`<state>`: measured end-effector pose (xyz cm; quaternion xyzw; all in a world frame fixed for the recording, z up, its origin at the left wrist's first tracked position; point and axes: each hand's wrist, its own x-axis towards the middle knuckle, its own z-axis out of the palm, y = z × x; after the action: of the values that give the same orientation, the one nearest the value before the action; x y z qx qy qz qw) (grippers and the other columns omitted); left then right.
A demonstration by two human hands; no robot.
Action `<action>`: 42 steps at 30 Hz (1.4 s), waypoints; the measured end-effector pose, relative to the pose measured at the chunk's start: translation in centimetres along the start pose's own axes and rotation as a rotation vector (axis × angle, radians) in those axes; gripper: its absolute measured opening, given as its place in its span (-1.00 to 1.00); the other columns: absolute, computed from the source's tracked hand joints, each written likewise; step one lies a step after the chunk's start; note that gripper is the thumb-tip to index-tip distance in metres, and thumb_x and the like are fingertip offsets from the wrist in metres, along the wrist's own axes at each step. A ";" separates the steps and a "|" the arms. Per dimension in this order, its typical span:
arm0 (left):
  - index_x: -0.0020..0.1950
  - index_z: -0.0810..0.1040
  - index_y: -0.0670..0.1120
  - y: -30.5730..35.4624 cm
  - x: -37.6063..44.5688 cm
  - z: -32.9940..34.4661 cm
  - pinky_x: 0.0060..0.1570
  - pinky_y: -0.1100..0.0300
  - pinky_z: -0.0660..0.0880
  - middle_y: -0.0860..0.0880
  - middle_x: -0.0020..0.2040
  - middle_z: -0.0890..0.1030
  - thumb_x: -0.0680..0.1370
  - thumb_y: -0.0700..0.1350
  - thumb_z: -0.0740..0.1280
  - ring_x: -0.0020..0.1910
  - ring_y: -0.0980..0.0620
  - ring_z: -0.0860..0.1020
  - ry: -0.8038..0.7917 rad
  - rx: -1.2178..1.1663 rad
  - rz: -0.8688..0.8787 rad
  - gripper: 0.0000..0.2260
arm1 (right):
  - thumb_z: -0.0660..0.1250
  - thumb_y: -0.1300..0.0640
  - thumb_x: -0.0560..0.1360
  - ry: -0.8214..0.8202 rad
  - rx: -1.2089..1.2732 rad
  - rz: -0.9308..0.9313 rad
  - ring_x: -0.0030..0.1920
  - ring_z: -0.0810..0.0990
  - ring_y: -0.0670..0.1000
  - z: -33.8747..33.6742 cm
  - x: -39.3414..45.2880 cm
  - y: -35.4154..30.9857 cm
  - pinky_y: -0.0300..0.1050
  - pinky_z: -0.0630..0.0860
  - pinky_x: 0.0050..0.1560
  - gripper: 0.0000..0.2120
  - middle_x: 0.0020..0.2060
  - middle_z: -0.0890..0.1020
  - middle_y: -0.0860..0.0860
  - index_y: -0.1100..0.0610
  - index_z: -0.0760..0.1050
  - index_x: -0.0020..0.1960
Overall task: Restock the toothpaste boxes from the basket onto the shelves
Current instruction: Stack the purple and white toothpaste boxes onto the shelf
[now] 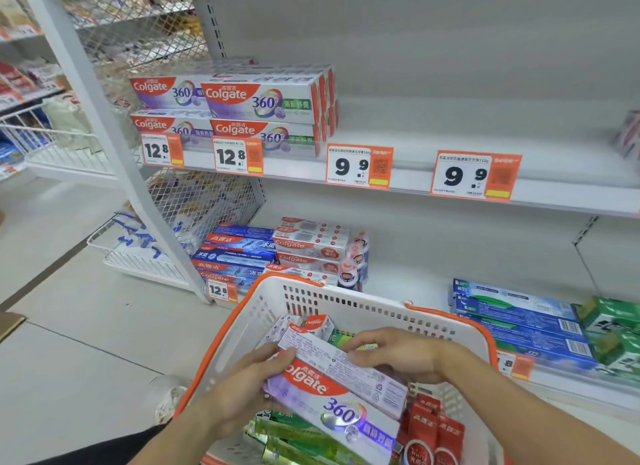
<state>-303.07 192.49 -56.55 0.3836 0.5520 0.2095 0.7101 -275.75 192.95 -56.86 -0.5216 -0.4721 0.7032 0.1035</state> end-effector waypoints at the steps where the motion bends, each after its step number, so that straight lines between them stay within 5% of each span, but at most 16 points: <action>1: 0.31 0.55 -0.14 0.0 -0.1 -0.1 0.26 -0.28 0.48 -0.21 0.17 0.67 0.55 0.01 0.40 0.18 -0.25 0.62 -0.002 0.002 0.006 -0.62 | 0.55 -0.08 0.40 0.008 -0.010 -0.016 0.15 0.63 0.09 -0.1 0.0 0.0 0.00 0.58 0.14 -0.55 0.18 0.67 0.03 -0.04 0.57 0.25; 6: 0.22 0.62 -0.22 0.3 0.0 -0.5 0.24 -0.29 0.49 -0.25 0.14 0.67 0.49 0.07 0.46 0.18 -0.28 0.62 -0.001 0.044 0.042 -0.56 | 0.64 0.06 0.31 0.102 -0.052 -0.130 0.12 0.66 0.06 -0.3 0.7 0.2 0.02 0.55 0.25 -0.55 0.11 0.71 0.05 0.10 0.66 0.17; 9: 0.22 0.63 -0.21 0.2 0.1 -0.5 0.24 -0.28 0.49 -0.26 0.14 0.67 0.54 0.04 0.36 0.18 -0.28 0.62 -0.023 0.060 0.046 -0.61 | 0.68 -0.15 0.16 0.197 -0.188 -0.160 0.24 0.56 -0.07 -0.1 0.9 -0.1 -0.02 0.38 0.42 -0.36 0.20 0.64 -0.07 -0.07 0.60 0.19; 13: 0.23 0.62 -0.21 0.6 0.1 -0.2 0.17 -0.23 0.54 -0.26 0.14 0.67 0.55 0.05 0.41 0.15 -0.27 0.63 -0.026 0.058 0.064 -0.61 | 0.73 -0.13 0.06 0.205 -0.190 -0.199 0.30 0.53 -0.02 0.0 1.5 0.0 0.04 0.35 0.45 -0.31 0.20 0.62 -0.09 -0.21 0.54 0.13; 19: 0.19 0.63 -0.23 2.1 -0.3 0.2 0.06 -0.14 0.56 -0.24 0.07 0.70 0.53 0.08 0.35 0.06 -0.25 0.67 0.050 0.067 0.135 -0.58 | 0.71 0.08 0.21 0.177 -0.170 -0.305 0.26 0.56 -0.16 -0.1 0.4 -1.7 0.03 0.31 0.48 -0.35 0.19 0.65 -0.16 -0.12 0.55 0.24; 23: 0.13 0.65 -0.25 4.7 -1.1 -0.2 -0.10 -0.03 0.64 -0.23 0.00 0.71 0.49 0.09 0.38 -0.02 -0.20 0.70 0.076 0.111 0.219 -0.57 | 0.72 0.11 0.19 0.122 -0.103 -0.276 0.28 0.58 -0.06 -1.0 -0.5 -3.0 0.08 0.43 0.41 -0.24 0.23 0.64 -0.08 -0.08 0.51 0.33; 27: 0.07 0.65 -0.26 9.6 -2.9 -2.0 0.08 -0.14 0.56 -0.23 0.01 0.71 0.35 0.25 0.48 0.02 -0.26 0.68 0.073 0.212 0.330 -0.40 | 0.72 -0.02 0.18 0.136 -0.190 -0.303 0.29 0.58 -0.03 -1.4 -1.4 -4.9 0.07 0.43 0.41 -0.24 0.23 0.65 -0.06 -0.01 0.52 0.33; 31: 0.03 0.66 -0.26 14.9 -5.1 -4.2 0.12 -0.22 0.55 -0.26 0.00 0.71 0.34 0.22 0.46 0.05 -0.32 0.66 0.099 0.271 0.470 -0.44 | 0.64 0.16 0.34 0.141 -0.159 -0.408 0.21 0.64 0.05 -0.1 -3.2 -8.9 0.13 0.53 0.29 -0.38 0.18 0.68 0.00 0.02 0.49 0.33; 38: 0.04 0.69 -0.25 19.2 -6.9 -8.0 0.02 0.06 0.65 -0.25 0.06 0.70 0.26 0.24 0.53 0.04 -0.23 0.68 0.119 0.079 0.679 -0.39 | 0.59 0.20 0.35 0.293 -0.056 -0.651 0.03 0.71 0.09 1.7 -4.9 -16.1 -0.06 0.62 -0.06 -0.47 0.08 0.72 0.08 0.07 0.54 0.27; 42: 0.01 0.70 -0.25 20.3 -7.2 -9.3 -0.12 0.16 0.65 -0.22 0.02 0.71 0.38 0.20 0.47 -0.04 -0.13 0.71 0.188 -0.071 0.761 -0.48 | 0.60 0.18 0.29 0.409 -0.195 -0.820 0.04 0.71 -0.02 1.8 -5.4 -21.4 -0.21 0.59 0.01 -0.50 0.05 0.73 0.00 0.02 0.64 0.21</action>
<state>-311.45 202.78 -37.17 0.5153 0.4252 0.5110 0.5409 -282.28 199.93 -36.91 -0.4270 -0.6729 0.4396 0.4143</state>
